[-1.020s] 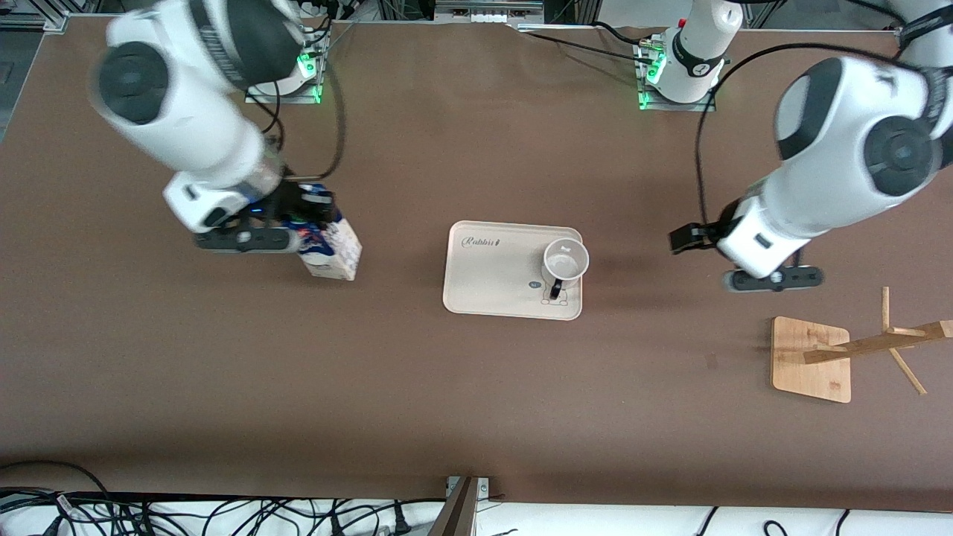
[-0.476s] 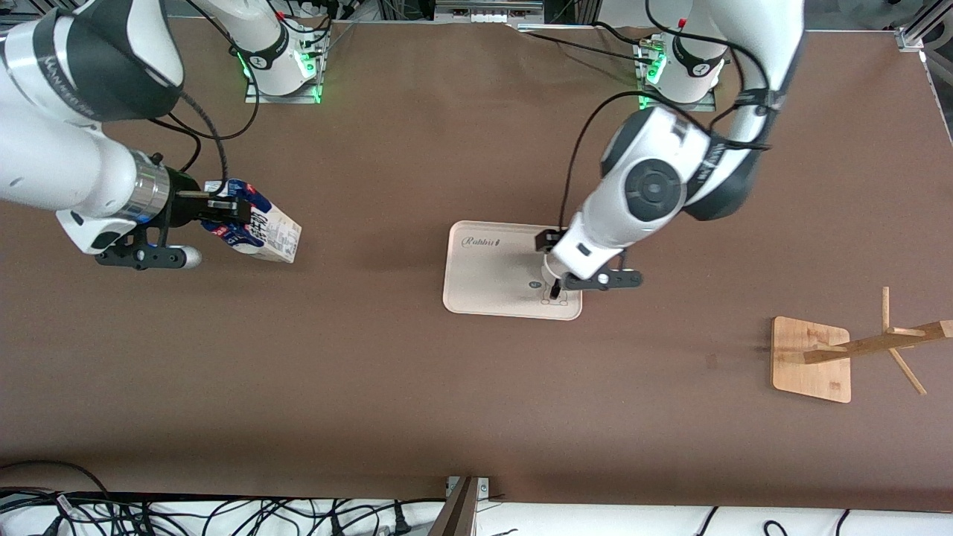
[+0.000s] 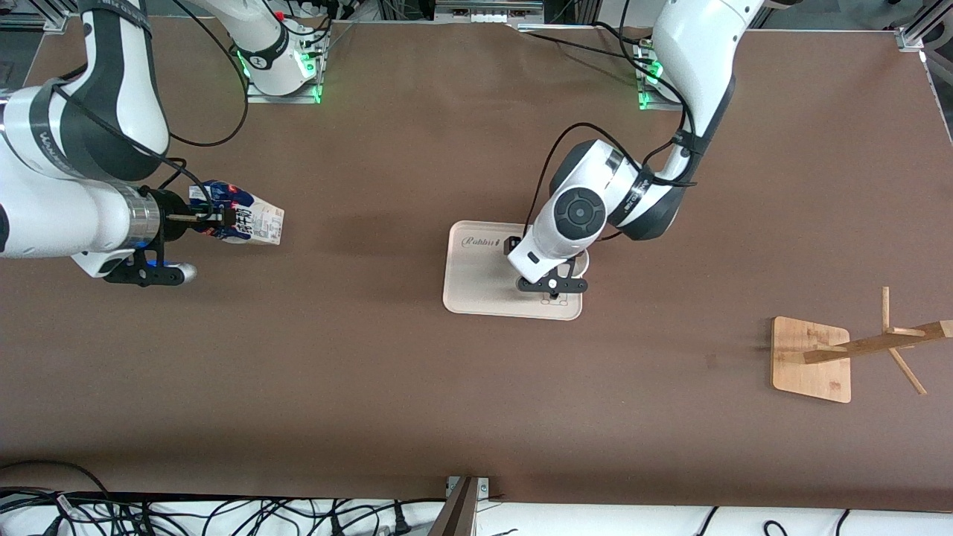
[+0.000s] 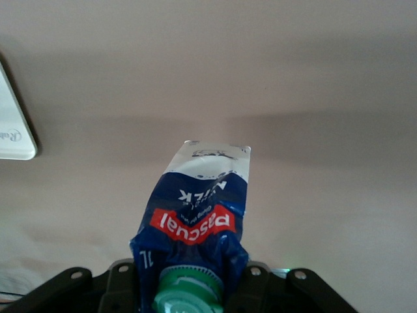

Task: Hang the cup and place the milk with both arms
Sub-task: 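Grasp the mug handle with the left gripper while the right gripper holds carton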

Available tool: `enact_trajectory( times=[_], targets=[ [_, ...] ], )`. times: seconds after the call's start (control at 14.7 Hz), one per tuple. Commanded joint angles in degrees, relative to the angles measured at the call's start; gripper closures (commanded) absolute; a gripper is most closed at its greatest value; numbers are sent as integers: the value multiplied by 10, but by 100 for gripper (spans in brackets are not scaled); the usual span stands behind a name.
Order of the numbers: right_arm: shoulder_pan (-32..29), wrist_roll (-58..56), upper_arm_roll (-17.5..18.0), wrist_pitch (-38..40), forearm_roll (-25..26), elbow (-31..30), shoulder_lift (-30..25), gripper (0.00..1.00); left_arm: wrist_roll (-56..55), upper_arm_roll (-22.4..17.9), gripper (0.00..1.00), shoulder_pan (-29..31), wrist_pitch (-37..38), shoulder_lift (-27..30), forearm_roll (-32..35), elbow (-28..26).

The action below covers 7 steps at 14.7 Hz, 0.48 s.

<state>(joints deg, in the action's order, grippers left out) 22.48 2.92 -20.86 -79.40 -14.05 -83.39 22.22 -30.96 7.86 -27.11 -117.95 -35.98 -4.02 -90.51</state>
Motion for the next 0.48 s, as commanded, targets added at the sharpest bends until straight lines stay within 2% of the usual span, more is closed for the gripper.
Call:
enact_trajectory(
  times=[0.0,0.14,0.41],
  targets=[
    [-9,-33,6,-27,12,-23,5,58,32,-5,0,-3,-4,15,23,-19],
    [-10,-42,6,-64,23,-59,3,58,54,-5,0,-2,-15,15,23,-29],
    [-9,-62,6,-165,26,-134,-8,58,56,-6,0,-7,-113,21,23,-100]
  ],
)
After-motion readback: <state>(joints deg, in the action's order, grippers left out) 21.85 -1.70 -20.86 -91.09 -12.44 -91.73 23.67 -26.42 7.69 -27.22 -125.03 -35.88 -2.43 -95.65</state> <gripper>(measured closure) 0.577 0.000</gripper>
